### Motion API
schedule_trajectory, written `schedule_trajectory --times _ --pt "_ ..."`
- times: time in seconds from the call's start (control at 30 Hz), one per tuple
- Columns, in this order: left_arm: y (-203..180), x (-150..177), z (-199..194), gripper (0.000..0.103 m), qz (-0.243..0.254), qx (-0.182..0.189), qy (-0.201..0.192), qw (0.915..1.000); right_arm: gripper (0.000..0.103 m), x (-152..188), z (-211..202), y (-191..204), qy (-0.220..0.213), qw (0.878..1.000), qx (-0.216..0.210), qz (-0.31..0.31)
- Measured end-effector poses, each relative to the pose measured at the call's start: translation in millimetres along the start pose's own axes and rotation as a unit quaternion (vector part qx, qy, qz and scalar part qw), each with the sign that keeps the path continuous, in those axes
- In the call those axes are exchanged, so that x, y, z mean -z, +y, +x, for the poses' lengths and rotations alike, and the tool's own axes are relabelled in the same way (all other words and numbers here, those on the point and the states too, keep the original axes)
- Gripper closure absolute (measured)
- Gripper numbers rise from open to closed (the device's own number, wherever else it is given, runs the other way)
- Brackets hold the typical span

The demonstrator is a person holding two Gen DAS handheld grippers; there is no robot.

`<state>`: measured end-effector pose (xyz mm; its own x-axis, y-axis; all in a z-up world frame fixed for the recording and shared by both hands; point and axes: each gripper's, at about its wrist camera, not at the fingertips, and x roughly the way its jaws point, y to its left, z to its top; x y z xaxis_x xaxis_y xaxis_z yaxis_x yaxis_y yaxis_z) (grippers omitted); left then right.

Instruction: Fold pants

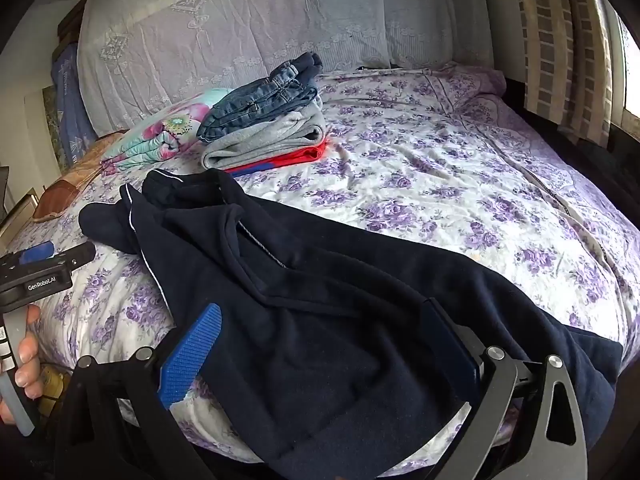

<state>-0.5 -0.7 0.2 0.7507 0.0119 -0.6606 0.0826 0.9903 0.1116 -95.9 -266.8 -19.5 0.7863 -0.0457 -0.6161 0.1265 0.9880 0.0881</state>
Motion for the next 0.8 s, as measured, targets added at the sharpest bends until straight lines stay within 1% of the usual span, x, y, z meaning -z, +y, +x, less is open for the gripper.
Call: schedule_trajectory --times 0.3,0.5,0.8 --pt "-2 -1 1 0.004 -0.002 -0.002 0.002 1.0000 0.003 -1 -1 -2 0.001 1.000 -0.001 0.009" --pt "1 0 -9 0.004 -0.002 0.002 0.003 1.0000 0.003 0 -2 1 0.002 1.000 -0.003 0.001" --pt "6 1 -8 0.004 -0.006 0.000 0.002 1.0000 0.003 1 -3 6 0.000 1.000 -0.001 -0.005"
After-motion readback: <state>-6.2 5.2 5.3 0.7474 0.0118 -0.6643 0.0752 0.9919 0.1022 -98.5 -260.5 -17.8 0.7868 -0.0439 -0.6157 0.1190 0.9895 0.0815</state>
